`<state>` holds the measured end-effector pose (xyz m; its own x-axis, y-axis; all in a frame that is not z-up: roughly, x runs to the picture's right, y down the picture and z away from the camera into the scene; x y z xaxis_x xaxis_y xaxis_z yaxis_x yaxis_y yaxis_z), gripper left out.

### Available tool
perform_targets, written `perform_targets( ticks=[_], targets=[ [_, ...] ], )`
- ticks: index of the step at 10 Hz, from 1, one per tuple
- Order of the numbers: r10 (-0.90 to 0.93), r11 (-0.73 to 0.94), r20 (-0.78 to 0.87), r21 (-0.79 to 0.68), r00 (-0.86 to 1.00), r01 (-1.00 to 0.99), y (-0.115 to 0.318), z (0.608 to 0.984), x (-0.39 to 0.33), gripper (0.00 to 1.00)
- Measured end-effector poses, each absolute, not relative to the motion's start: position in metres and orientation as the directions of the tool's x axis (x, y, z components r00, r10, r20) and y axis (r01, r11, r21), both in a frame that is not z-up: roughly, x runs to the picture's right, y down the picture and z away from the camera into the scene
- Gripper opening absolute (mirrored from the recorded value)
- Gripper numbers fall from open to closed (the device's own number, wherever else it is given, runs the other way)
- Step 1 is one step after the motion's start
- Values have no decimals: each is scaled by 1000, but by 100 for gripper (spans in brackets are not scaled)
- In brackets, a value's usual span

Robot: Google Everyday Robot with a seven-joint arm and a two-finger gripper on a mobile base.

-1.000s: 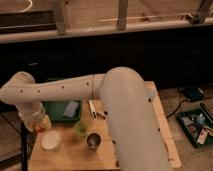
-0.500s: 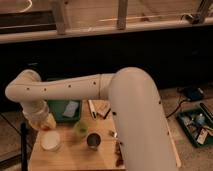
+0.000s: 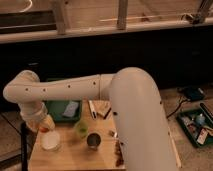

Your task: Place apple in paper cup

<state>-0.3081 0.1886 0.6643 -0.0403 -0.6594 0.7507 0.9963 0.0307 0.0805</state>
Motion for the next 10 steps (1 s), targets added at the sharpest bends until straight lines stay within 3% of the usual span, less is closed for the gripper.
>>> perform_targets(
  ticks=[2, 5, 6, 8, 9, 10],
  targets=[
    [-655, 20, 753, 98, -61, 995, 194, 658, -314, 2],
    [-647, 21, 759, 107, -68, 994, 199, 651, -315, 27],
    [-643, 24, 763, 107, -66, 994, 200, 648, -314, 41],
    [-642, 27, 764, 104, -63, 994, 201, 647, -312, 58],
    [-643, 26, 764, 102, -62, 994, 202, 646, -311, 72],
    [-644, 26, 763, 102, -61, 994, 202, 646, -311, 77]
  ],
)
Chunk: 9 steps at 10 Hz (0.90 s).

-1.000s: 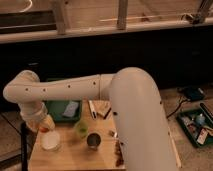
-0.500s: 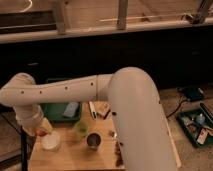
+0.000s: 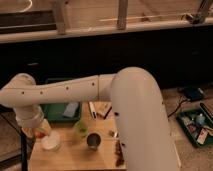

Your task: Place apple in paper cup

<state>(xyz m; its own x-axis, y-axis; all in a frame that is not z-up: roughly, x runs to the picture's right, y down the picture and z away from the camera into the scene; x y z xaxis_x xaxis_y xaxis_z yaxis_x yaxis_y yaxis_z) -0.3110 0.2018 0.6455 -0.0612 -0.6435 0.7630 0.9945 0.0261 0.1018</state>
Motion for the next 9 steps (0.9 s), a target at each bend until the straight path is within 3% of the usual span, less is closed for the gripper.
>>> perform_targets(
  ticks=[9],
  targets=[
    [-640, 33, 766, 109, -62, 994, 201, 645, -307, 80]
  ],
)
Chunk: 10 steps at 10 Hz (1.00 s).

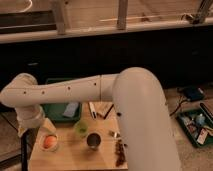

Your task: Place apple in paper cup

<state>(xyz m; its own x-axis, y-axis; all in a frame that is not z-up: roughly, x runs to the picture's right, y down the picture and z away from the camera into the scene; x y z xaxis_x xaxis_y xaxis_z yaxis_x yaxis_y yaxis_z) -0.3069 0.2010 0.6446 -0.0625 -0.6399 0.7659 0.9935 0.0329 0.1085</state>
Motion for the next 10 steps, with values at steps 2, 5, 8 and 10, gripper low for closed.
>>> perform_targets(
  ticks=[2, 5, 8, 10],
  targets=[
    [-638, 32, 767, 110, -64, 993, 201, 645, -308, 80],
    [-637, 22, 768, 91, -56, 996, 202, 647, -305, 80],
    [-637, 15, 769, 86, -56, 996, 203, 647, -305, 80],
    [-637, 16, 769, 85, -55, 996, 203, 648, -304, 80]
  ],
)
